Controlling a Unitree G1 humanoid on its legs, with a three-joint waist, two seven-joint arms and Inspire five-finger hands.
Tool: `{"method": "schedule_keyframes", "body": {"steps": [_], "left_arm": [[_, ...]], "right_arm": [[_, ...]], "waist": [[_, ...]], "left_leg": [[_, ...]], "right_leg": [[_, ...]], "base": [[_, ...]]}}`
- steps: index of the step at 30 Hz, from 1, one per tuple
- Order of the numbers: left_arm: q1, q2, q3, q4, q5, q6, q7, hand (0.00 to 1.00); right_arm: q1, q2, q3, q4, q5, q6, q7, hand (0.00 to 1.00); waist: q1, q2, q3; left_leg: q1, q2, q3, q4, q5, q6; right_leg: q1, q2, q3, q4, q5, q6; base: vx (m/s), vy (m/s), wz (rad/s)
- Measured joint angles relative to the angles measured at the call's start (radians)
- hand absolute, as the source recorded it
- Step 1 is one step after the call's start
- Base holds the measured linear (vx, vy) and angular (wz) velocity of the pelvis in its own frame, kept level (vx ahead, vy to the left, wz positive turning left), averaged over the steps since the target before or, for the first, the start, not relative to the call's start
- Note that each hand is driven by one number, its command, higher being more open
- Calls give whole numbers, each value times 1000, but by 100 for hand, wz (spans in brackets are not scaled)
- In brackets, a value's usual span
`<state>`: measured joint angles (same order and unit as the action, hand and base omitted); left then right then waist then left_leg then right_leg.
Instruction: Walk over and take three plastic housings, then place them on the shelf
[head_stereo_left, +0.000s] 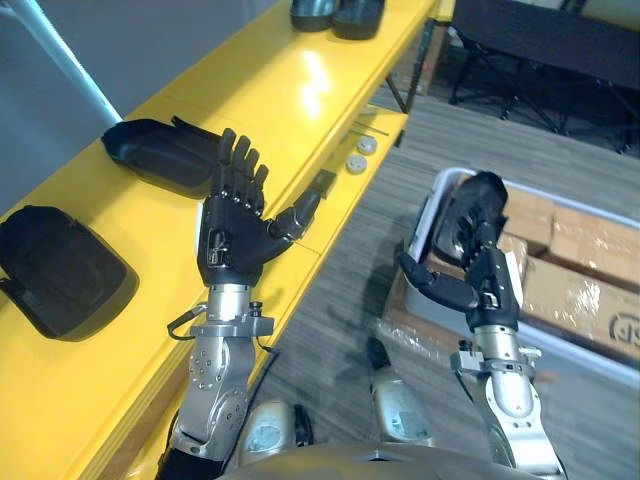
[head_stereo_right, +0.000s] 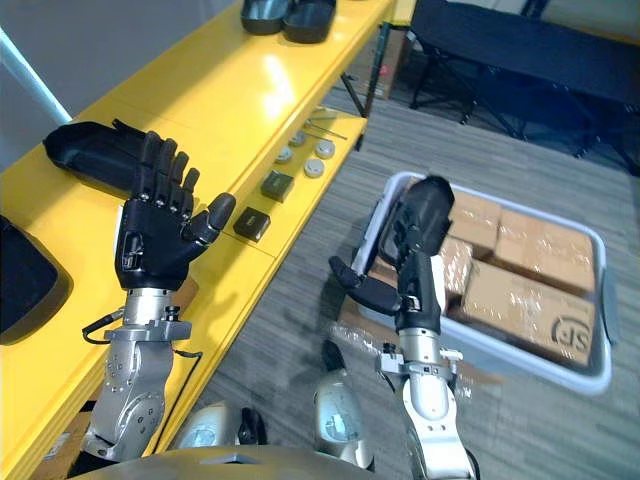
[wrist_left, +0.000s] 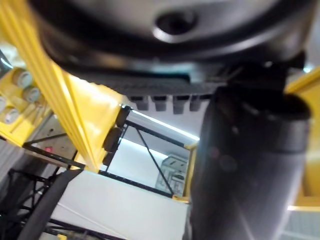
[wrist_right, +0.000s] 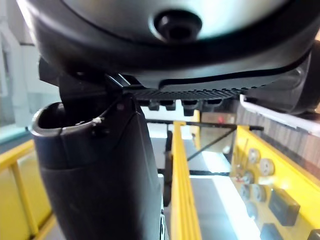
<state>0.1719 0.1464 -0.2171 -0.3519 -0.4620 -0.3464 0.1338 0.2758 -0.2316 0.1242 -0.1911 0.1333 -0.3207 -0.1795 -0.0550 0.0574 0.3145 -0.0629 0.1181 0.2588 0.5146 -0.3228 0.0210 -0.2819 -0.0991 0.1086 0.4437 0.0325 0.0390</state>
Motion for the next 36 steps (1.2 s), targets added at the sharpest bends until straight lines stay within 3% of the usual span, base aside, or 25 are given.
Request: {"method": "schedule_keyframes", "body": {"steps": [1, 2, 3, 6, 7, 8, 10, 12, 13, 14, 15, 16, 19, 20, 23, 26, 31, 32, 36], "left_arm": [[5, -2, 11, 3, -2, 0, -2, 100], [20, -14, 33, 3, -21, 0, -15, 100], [31, -24, 55, 3, -43, -3, -25, 100], [55, -27, 67, 12, -89, -4, -56, 100], [77, -26, 66, 12, -112, -4, -74, 100], [91, -25, 63, 13, -126, -4, -78, 100], [91, -32, 52, 21, -128, 1, -70, 100], [87, -50, 6, 43, -129, 11, -67, 100], [88, -68, -32, 48, -129, 34, -57, 100], [92, -77, -59, 48, -130, 38, -61, 100], [95, -79, -69, 48, -133, 38, -71, 100], [95, -80, -74, 48, -137, 38, -78, 100], [101, -81, -87, 45, -130, 38, -112, 100], [113, -80, -93, 46, -129, 38, -114, 100], [132, -69, -92, 46, -129, 38, -121, 100], [143, -45, -87, 46, -129, 48, -139, 100], [130, -33, -80, 43, -102, 65, -171, 100], [102, -52, -48, 26, -84, 67, -178, 100], [102, -53, -42, 26, -84, 68, -178, 100]], "right_arm": [[-14, 0, 28, 5, -3, 0, -1, 100], [-47, 3, 93, 30, -10, -1, -10, 100], [-79, 15, 153, 65, -12, -1, -12, 100], [-97, 72, 202, 116, -68, 6, -26, 100], [-95, 94, 205, 128, -110, 15, -36, 100], [-97, 96, 208, 137, -144, 30, -47, 100], [-104, 74, 200, 139, -163, 69, -48, 100], [-103, 23, 180, 148, -162, 106, -33, 100], [-67, -10, 146, 148, -162, 125, -24, 100], [-25, -28, 112, 148, -163, 132, -16, 100], [1, -35, 92, 147, -163, 135, -14, 100], [18, -38, 79, 145, -162, 136, -15, 100], [57, -39, 49, 135, -155, 141, -19, 100], [56, -35, 51, 135, -141, 141, -20, 100], [41, -7, 51, 137, -106, 142, -43, 100], [-55, 44, 59, 180, -87, 142, -84, 100], [-137, 98, 51, 228, -43, 138, -135, 100], [-122, 131, 44, 234, -28, 95, -86, 100], [-122, 131, 43, 234, -28, 95, -85, 100]], "waist": [[8, 6, 0], [21, 19, -5], [36, 23, -7], [58, 0, -20], [58, -20, -31], [58, -48, -55], [61, -52, -78], [41, -13, -84], [19, 16, -91], [7, 20, -93], [-3, 33, -101], [-6, 26, -98], [-5, 36, -105], [-3, 37, -107], [10, 24, -109], [30, -7, -113], [56, -20, -117], [77, -84, -147], [77, -84, -147]], "left_leg": [[4, 12, 17, -25, 22, -2], [6, 45, 35, -71, 65, -13], [8, 79, 55, -115, 106, -33], [4, 124, 79, -182, 179, -80], [-7, 144, 89, -190, 203, -104], [-38, 162, 95, -168, 217, -128], [-73, 192, 111, -165, 244, -169], [-71, 233, 119, -196, 282, -184], [-59, 249, 94, -225, 307, -172], [-41, 254, 68, -243, 326, -162], [-34, 255, 53, -244, 336, -147], [-33, 255, 45, -243, 341, -141], [-13, 217, -6, -296, 336, -140], [8, 184, -35, -354, 306, -153], [14, 132, -37, -381, 306, -184], [-2, 83, -37, -382, 302, -192], [-8, 61, -62, -381, 304, -189], [15, 50, -129, -501, 366, -196], [18, 50, -128, -502, 366, -196]], "right_leg": [[-6, -19, -45, 68, -26, -13], [-7, -63, -131, 176, -61, -55], [16, -118, -198, 253, -74, -73], [114, -216, -255, 248, -69, -66], [176, -238, -263, 178, -58, -50], [228, -244, -289, 64, -77, 30], [260, -209, -344, -81, -182, 175], [269, -155, -348, -143, -223, 149], [270, -126, -348, -141, -224, 135], [270, -113, -344, -130, -233, 118], [270, -109, -340, -121, -239, 108], [264, -109, -335, -114, -241, 105], [223, -123, -297, -103, -239, 109], [196, -136, -278, -101, -231, 124], [192, -169, -253, -152, -188, 151], [206, -202, -240, -258, -104, 171], [268, -214, -319, -364, -31, 171], [271, -195, -353, -391, -9, 153], [273, -194, -353, -391, -10, 153]], "base": [[-210, -8, -95], [-160, -116, -85], [-147, -168, -77], [-129, -281, -53], [-109, -424, -46], [-136, -527, -48], [-124, -455, -75], [-81, -350, -62], [-45, -232, -24], [-49, -263, -23], [-18, -128, -24], [-41, -75, -25], [-105, 47, -30], [-72, 118, -21], [-69, 200, -24], [-3, 167, -16], [14, 57, 8], [7, 0, 11], [0, 0, 0]]}}
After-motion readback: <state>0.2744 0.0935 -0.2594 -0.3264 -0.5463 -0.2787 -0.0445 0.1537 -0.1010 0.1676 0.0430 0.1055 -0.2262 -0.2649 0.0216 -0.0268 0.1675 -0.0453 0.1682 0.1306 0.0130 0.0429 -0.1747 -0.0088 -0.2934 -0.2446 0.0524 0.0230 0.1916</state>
